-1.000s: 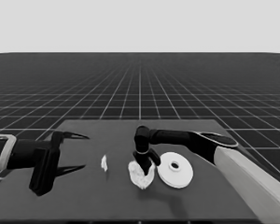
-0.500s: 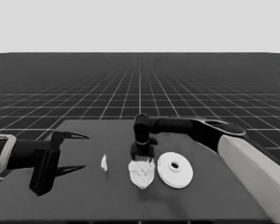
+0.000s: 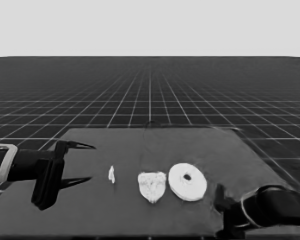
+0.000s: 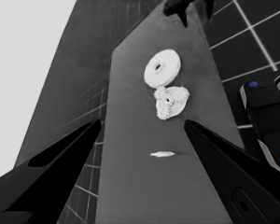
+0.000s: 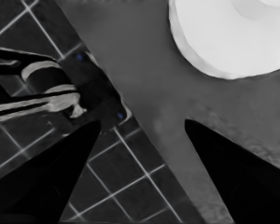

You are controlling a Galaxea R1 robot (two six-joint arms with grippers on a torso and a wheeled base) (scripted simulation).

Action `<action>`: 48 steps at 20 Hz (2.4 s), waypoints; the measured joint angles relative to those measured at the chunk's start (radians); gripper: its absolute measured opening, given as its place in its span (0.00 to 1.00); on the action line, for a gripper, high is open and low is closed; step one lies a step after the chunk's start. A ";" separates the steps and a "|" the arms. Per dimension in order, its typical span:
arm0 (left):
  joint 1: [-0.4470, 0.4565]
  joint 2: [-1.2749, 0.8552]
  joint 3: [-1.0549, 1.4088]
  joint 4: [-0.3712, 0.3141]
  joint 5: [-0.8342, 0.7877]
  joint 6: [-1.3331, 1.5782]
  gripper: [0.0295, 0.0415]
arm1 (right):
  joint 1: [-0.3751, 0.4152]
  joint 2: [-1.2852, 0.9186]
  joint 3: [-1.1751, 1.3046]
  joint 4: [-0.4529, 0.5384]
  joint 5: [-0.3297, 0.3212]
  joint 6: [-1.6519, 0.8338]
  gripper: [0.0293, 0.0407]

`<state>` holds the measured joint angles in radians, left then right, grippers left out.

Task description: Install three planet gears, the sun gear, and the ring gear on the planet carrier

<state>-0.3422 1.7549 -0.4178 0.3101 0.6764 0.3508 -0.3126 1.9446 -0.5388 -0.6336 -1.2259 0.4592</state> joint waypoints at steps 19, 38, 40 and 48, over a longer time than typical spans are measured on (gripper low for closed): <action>0.000 0.000 0.000 0.000 0.000 0.000 0.75 | 0.210 0.619 -0.865 0.361 -0.233 0.714 0.81; 0.000 0.000 0.000 0.000 0.000 0.000 0.75 | 0.298 0.599 -0.809 0.442 -0.276 0.742 0.49; 0.000 0.000 0.000 0.000 0.000 0.000 0.75 | 0.352 0.594 -0.796 0.488 -0.293 0.749 0.49; 0.000 0.000 0.000 0.000 0.000 0.000 0.75 | 0.349 0.859 -0.853 0.478 -0.322 0.975 0.49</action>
<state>-0.3422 1.7549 -0.4178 0.3101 0.6764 0.3508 0.0361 2.8036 -1.3920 -0.1556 -1.5476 1.4338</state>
